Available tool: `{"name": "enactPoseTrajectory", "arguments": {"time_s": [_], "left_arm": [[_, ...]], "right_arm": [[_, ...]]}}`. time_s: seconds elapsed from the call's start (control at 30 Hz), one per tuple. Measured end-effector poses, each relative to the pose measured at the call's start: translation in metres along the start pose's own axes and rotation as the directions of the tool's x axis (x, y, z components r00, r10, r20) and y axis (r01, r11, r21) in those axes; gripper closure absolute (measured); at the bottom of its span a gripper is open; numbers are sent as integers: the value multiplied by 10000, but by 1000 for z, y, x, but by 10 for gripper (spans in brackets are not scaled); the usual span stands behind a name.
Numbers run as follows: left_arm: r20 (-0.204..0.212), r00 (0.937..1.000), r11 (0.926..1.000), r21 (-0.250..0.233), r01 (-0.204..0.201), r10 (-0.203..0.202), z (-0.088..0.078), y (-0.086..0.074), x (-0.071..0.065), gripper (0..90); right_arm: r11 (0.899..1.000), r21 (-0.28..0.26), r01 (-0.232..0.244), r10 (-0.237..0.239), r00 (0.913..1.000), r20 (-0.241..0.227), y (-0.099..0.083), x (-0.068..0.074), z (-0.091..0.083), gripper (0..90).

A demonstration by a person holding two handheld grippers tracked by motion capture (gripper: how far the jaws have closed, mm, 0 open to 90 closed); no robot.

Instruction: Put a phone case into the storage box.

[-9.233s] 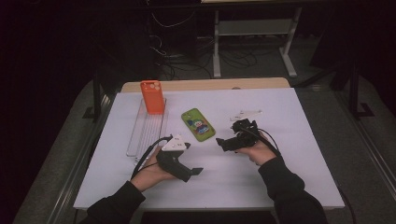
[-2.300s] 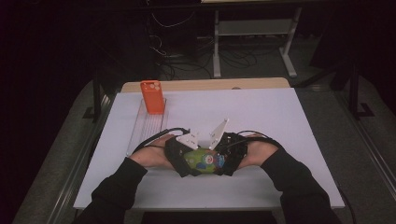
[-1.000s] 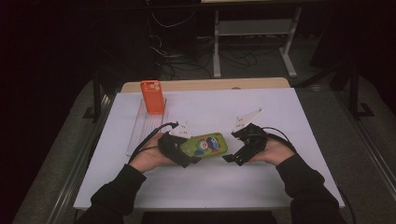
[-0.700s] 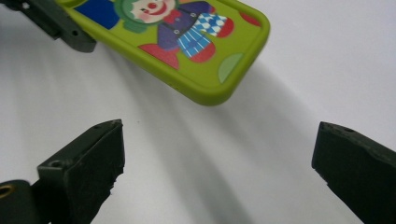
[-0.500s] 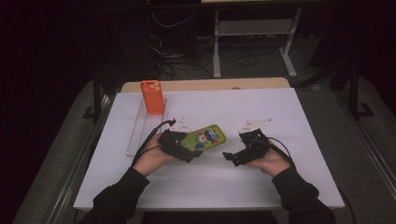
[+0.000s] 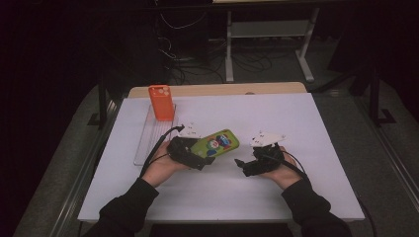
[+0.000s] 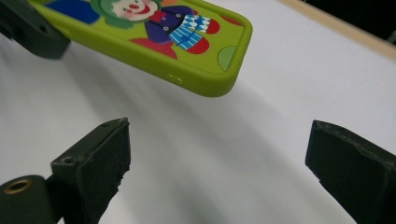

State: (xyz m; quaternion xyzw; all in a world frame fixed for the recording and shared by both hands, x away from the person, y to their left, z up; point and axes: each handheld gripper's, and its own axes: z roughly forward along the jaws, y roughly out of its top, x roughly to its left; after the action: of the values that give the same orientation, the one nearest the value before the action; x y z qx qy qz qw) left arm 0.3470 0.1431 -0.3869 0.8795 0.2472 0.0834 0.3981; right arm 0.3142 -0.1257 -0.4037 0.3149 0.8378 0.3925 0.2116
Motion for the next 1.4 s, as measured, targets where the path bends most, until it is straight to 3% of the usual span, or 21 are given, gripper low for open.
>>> {"name": "enactPoseTrajectory", "arguments": {"time_s": [0.17, 0.37, 0.47, 0.5, 0.57, 0.6, 0.63, 0.67, 0.7, 0.73, 0.87, 1.07, 1.13, 1.2, 1.3, 1.33, 1.4], "left_arm": [[38, 10000, 9999, 77, -88, 88, 0, 0, 0, 150], [57, 10000, 10000, 11, -49, 49, 0, 0, 0, 150], [51, 10000, 9999, -64, -85, 85, 0, 0, 0, 150], [60, 10000, 9999, -70, -77, 77, 0, 0, 0, 150], [57, 9999, 9999, 13, -161, 161, 0, 0, 1, 150], [62, 9998, 9998, 30, -181, 181, 0, 0, 1, 150], [62, 9999, 9999, 13, -160, 160, 0, 0, 1, 150], [67, 9998, 9999, 13, -169, 169, 0, 0, 1, 150], [68, 9998, 9998, 24, -180, 180, 0, 0, 0, 150], [10, 9994, 9994, 4, -359, 359, 0, 0, 1, 150], [80, 9999, 9998, -161, -123, 124, 1, 0, 0, 150], [88, 9999, 9998, -207, 54, -52, 1, -1, -1, 150], [78, 10000, 9998, -207, 54, -52, 1, -1, -1, 150], [111, 9998, 9996, -205, 172, -169, 1, -1, -2, 151], [121, 9999, 9999, -135, 79, -78, 1, -1, -2, 151], [126, 9999, 9999, -100, 15, -13, 0, -1, -1, 151], [123, 9999, 10000, -83, -18, 19, 1, -1, -1, 151]], "right_arm": [[9949, -23, 1009, -1005, 9922, 740, 2, 10, 0, 67], [9761, -118, 2169, -2129, 9659, 1477, 1, 18, 2, 87], [9656, 39, 2600, -2572, 9531, 1592, 0, 20, 2, 90], [9573, 49, 2890, -2856, 9430, 1706, 0, 21, 3, 93], [9475, 153, 3194, -3167, 9309, 1820, 0, 24, 4, 93], [9386, 179, 3446, -3412, 9189, 1982, 0, 26, 4, 96], [9242, 289, 3809, -3781, 9015, 2107, 0, 27, 4, 98], [9204, 256, 3902, -3859, 8960, 2197, -1, 28, 5, 100], [9078, 293, 4184, -4132, 8803, 2331, -1, 30, 5, 106], [9014, 284, 4321, -4255, 8716, 2435, -1, 32, 5, 110], [8899, 329, 4549, -4476, 8573, 2544, -2, 35, 7, 118], [8470, 516, 5291, -5159, 7947, 3199, -3, 40, 8, 124], [8258, 635, 5603, -5470, 7687, 3315, -3, 41, 8, 125], [7973, 759, 5989, -5851, 7357, 3410, -3, 41, 9, 126], [7651, 917, 6373, -6208, 6923, 3680, -4, 44, 10, 128], [7591, 964, 6438, -6263, 6819, 3778, -5, 45, 11, 128], [7241, 1246, 6784, -6671, 6430, 3762, -5, 46, 11, 128]]}}
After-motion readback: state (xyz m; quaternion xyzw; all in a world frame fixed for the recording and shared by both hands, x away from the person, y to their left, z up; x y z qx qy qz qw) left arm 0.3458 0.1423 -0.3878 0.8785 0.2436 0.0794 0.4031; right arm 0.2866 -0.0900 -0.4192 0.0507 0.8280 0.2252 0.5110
